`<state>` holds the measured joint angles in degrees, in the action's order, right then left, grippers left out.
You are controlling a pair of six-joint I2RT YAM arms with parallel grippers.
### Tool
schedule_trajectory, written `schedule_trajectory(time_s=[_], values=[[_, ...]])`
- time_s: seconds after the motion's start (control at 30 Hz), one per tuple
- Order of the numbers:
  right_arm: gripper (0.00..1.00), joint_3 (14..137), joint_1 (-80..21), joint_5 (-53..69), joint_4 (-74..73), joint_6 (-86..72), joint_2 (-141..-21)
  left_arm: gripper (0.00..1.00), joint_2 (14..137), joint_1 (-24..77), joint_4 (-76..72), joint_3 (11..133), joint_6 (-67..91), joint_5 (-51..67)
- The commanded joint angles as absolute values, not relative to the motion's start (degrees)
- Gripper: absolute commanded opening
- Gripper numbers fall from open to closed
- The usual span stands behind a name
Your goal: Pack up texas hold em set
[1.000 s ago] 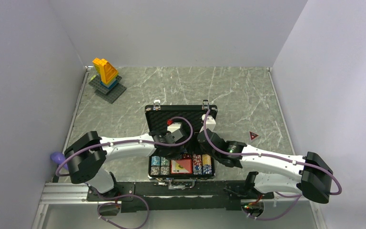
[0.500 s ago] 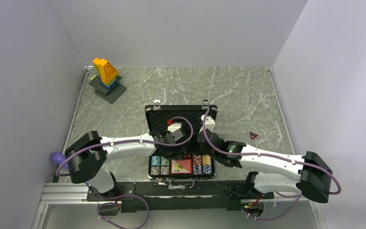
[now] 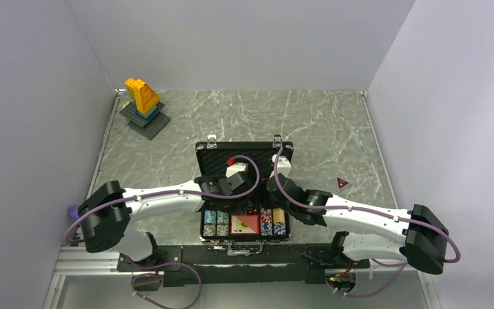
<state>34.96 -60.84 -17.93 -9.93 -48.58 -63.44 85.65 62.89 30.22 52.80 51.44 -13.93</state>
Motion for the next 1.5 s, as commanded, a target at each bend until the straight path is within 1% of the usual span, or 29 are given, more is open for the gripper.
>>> schedule_trajectory(time_s=[0.0,0.27,0.37,0.63,0.8,0.93,1.0,1.17,1.33,1.43,1.47], values=[[0.53,35.6,-59.8,-19.2,-9.7,-48.0,-62.4,0.6,79.9,63.3,28.7,52.5,45.4,-15.9],[0.53,35.4,-56.6,-19.7,-11.8,-46.5,-60.5,0.63,71.8,63.1,29.0,47.7,33.8,-15.8],[0.53,35.3,-54.6,-19.8,-13.2,-45.3,-59.4,0.64,67.5,61.6,29.5,45.3,30.4,-13.7],[0.53,33.7,-50.6,-21.4,-18.8,-42.9,-53.3,0.65,54.0,50.3,32.6,39.7,26.7,-4.7],[0.54,32.9,-46.7,-21.8,-21.1,-40.6,-50.7,0.65,50.4,40.4,39.1,40.8,24.1,-1.4],[0.54,33.2,-44.0,-21.4,-21.7,-39.0,-49.4,0.68,50.3,33.6,42.7,42.3,21.9,-0.7],[0.54,33.4,-43.4,-20.9,-21.7,-38.6,-48.9,0.66,51.4,30.0,42.4,42.2,22.0,1.9],[0.54,33.0,-42.9,-20.2,-21.4,-38.6,-47.7,0.61,57.5,20.2,42.8,40.7,23.5,2.7],[0.54,31.8,-42.2,-20.1,-20.7,-38.8,-47.6,0.59,62.9,15.9,41.4,43.8,19.3,-0.7],[0.54,31.0,-42.1,-21.0,-20.2,-39.8,-46.6,0.59,68.2,13.6,40.9,46.0,15.5,-2.9],[0.54,30.5,-42.1,-21.0,-19.5,-39.9,-45.5,0.59,70.4,12.3,41.1,47.0,14.4,-1.8]])
